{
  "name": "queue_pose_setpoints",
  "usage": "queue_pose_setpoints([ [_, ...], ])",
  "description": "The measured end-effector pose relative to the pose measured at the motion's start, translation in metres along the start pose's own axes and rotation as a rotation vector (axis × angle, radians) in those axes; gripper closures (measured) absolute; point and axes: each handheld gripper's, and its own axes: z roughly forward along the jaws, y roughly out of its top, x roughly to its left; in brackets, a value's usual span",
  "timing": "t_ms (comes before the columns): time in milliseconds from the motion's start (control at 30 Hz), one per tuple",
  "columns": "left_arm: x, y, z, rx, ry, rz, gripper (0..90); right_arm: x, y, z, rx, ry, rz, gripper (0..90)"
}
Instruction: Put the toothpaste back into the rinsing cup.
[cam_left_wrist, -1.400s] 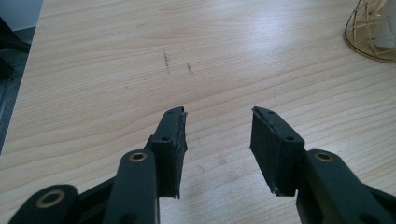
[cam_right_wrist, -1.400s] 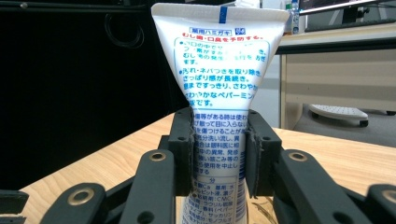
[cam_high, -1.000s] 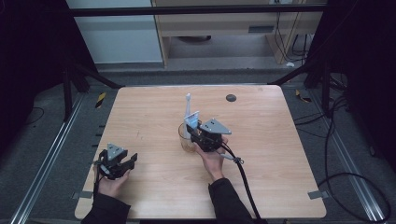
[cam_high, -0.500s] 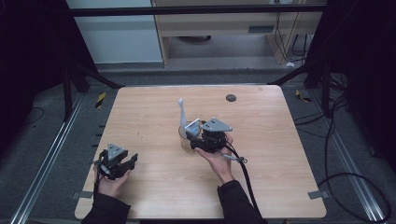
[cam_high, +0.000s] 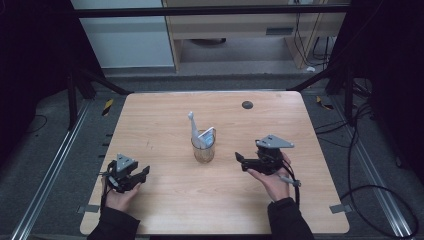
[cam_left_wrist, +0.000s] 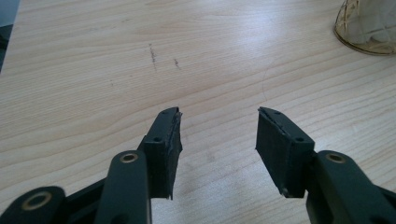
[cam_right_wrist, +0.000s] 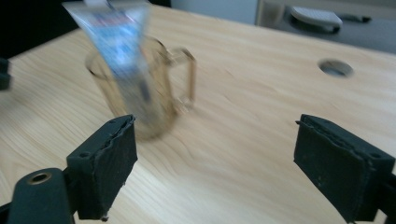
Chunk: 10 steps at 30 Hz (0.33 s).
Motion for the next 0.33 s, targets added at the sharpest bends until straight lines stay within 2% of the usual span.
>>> queue_pose_setpoints([
  [133, 0.0, 0.0, 0.001, 0.009, -0.012, 0.005, 45.0, -0.021, -0.022, -0.014, 0.045, -0.046, 0.025, 11.4],
  [333, 0.001, -0.001, 0.003, 0.021, -0.01, 0.002, 41.0, -0.043, -0.052, -0.03, 0.109, -0.105, 0.058, 10.4],
])
